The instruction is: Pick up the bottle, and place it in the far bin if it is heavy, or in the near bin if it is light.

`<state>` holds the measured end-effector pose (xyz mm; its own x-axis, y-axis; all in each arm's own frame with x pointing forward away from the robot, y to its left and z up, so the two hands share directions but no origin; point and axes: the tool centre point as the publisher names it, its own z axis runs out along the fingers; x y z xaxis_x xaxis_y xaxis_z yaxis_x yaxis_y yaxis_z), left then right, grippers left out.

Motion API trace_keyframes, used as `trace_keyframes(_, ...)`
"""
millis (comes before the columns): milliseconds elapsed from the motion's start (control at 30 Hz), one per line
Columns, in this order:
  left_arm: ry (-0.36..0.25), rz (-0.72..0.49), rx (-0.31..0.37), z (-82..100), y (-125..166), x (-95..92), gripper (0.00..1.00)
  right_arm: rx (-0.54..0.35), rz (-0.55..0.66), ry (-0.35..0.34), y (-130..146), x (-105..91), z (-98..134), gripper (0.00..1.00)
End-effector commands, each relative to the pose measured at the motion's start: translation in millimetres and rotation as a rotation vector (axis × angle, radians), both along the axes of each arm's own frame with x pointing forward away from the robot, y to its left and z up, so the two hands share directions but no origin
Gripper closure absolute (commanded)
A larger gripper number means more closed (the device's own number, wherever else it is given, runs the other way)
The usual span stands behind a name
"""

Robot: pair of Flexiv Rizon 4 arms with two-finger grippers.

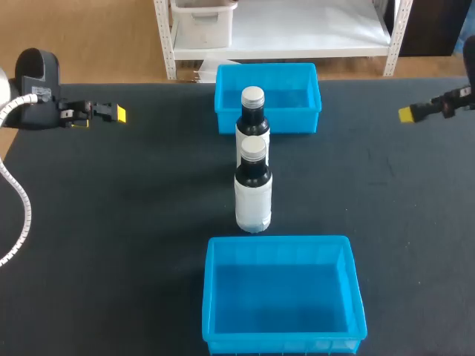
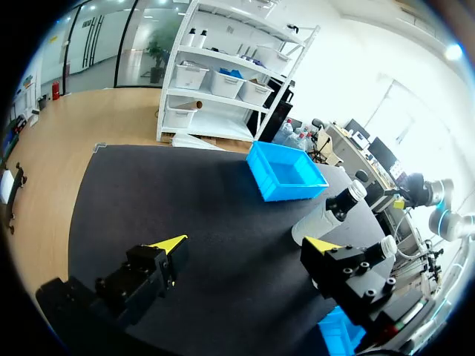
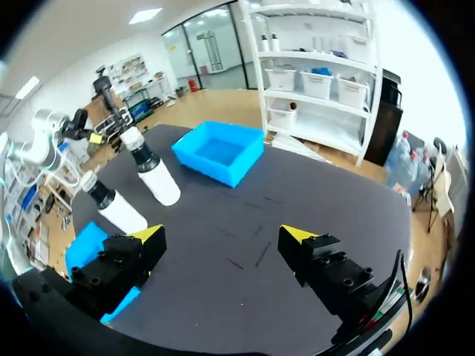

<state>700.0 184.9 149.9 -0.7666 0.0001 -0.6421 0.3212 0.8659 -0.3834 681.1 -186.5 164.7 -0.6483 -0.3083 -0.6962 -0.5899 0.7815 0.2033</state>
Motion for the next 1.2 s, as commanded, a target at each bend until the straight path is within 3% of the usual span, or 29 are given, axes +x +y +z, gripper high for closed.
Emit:
trace_keyframes(33,0.0,0.0,0.0,0.0,0,0.0,0.0,0.026,0.552,-0.018,-8,3.4,3,0.0)
trace_keyframes(400,0.0,0.0,0.0,0.0,0,0.0,0.0,0.026,0.552,-0.018,-8,3.4,3,0.0)
trace_keyframes(533,0.0,0.0,0.0,0.0,0,0.0,0.0,-0.021,0.592,-0.097,16,-6.4,5,0.0)
trace_keyframes(800,0.0,0.0,0.0,0.0,0,0.0,0.0,0.009,0.654,-0.239,76,-38.5,8,0.0)
trace_keyframes(1200,0.0,0.0,0.0,0.0,0,0.0,0.0,-0.011,0.668,-0.296,160,-62.8,-10,0.0)
